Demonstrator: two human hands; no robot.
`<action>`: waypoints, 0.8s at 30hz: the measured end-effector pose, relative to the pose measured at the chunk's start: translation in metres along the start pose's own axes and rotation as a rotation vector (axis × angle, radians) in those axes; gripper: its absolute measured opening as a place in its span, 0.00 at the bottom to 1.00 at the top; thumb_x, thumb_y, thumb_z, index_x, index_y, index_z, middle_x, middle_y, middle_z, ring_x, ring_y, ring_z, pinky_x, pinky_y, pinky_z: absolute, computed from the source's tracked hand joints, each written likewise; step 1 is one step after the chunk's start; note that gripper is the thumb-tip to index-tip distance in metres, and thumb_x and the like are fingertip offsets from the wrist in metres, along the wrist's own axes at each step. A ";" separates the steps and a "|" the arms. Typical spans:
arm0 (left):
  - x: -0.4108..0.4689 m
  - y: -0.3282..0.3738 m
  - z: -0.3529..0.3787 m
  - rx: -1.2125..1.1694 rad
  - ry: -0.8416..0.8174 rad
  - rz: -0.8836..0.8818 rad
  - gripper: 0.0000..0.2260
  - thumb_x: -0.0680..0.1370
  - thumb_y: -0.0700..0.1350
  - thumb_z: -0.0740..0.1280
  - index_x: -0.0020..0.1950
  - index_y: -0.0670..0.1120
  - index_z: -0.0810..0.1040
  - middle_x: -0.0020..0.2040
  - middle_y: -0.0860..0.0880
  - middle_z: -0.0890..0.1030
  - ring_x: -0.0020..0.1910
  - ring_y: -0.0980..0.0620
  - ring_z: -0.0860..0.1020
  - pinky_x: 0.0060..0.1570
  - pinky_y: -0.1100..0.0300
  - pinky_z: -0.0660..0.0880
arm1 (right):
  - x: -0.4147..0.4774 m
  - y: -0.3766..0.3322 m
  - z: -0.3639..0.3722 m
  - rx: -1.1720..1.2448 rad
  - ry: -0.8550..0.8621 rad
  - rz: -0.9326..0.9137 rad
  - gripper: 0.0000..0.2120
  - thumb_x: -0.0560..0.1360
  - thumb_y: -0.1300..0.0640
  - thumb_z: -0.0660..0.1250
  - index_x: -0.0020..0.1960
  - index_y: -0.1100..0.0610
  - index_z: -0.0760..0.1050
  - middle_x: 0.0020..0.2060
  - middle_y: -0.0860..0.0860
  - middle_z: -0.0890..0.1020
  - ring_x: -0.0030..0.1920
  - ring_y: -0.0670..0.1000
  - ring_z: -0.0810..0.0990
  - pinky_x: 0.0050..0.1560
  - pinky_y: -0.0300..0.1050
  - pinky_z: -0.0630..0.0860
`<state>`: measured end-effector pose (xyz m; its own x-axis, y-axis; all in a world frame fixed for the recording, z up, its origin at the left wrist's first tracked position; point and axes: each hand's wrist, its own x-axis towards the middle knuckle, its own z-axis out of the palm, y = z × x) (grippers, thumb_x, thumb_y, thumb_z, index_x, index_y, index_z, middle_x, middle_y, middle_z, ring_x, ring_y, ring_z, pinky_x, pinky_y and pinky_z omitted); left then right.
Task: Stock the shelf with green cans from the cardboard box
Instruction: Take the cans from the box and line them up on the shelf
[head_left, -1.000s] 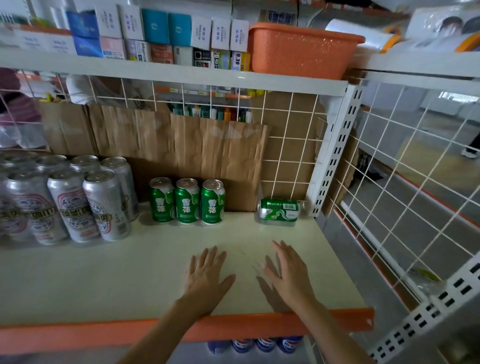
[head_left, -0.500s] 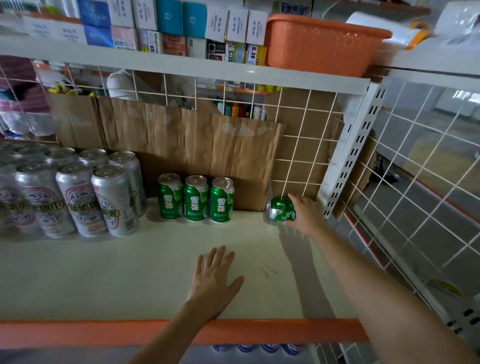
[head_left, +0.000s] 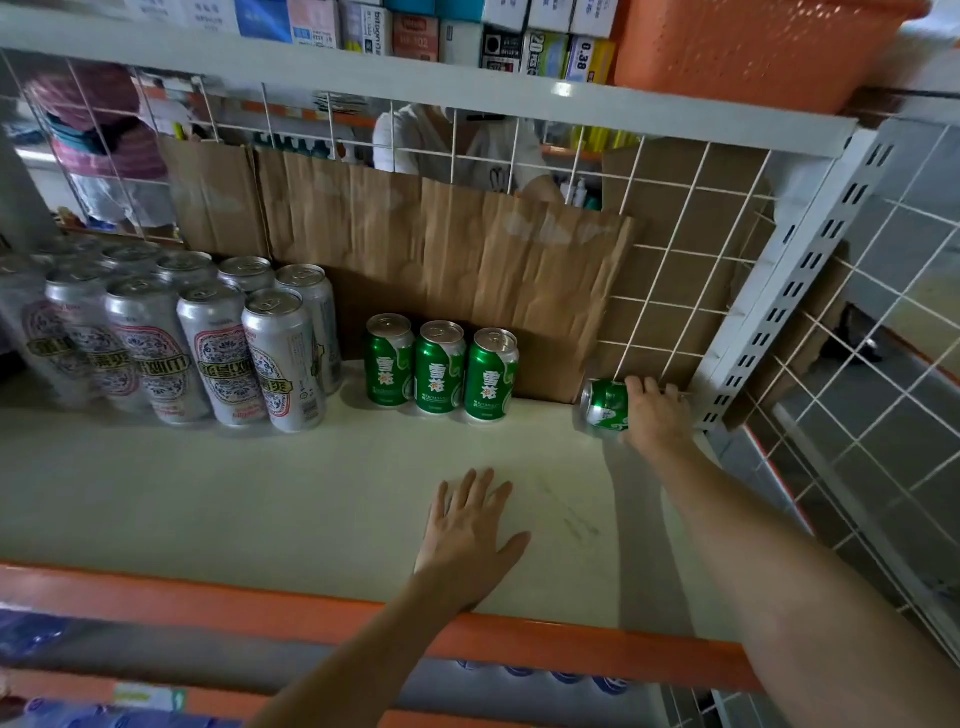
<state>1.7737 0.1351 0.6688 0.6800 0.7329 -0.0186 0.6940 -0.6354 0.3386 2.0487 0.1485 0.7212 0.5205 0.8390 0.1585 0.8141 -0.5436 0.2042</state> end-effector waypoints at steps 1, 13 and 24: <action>0.000 0.000 0.000 -0.002 0.001 0.003 0.29 0.79 0.61 0.51 0.76 0.52 0.50 0.78 0.51 0.46 0.76 0.52 0.42 0.73 0.51 0.37 | -0.001 -0.001 0.000 0.001 0.015 0.004 0.28 0.70 0.53 0.72 0.65 0.55 0.64 0.61 0.55 0.73 0.61 0.59 0.71 0.59 0.52 0.71; 0.000 0.001 0.000 0.003 0.003 0.005 0.29 0.79 0.61 0.51 0.77 0.52 0.50 0.78 0.51 0.46 0.76 0.51 0.42 0.73 0.50 0.37 | -0.047 0.014 -0.047 0.407 0.133 0.078 0.33 0.63 0.49 0.78 0.61 0.59 0.67 0.55 0.57 0.78 0.54 0.58 0.78 0.49 0.49 0.74; -0.002 0.002 -0.006 -0.134 0.092 0.024 0.28 0.79 0.60 0.54 0.76 0.52 0.55 0.77 0.51 0.53 0.76 0.51 0.49 0.75 0.51 0.46 | -0.141 0.018 -0.102 1.203 -0.007 0.075 0.30 0.64 0.49 0.77 0.62 0.57 0.72 0.55 0.50 0.80 0.55 0.50 0.79 0.56 0.51 0.78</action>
<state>1.7726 0.1339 0.6752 0.6673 0.7410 0.0752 0.6359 -0.6193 0.4606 1.9641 0.0179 0.8016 0.5749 0.8085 0.1257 0.4986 -0.2244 -0.8373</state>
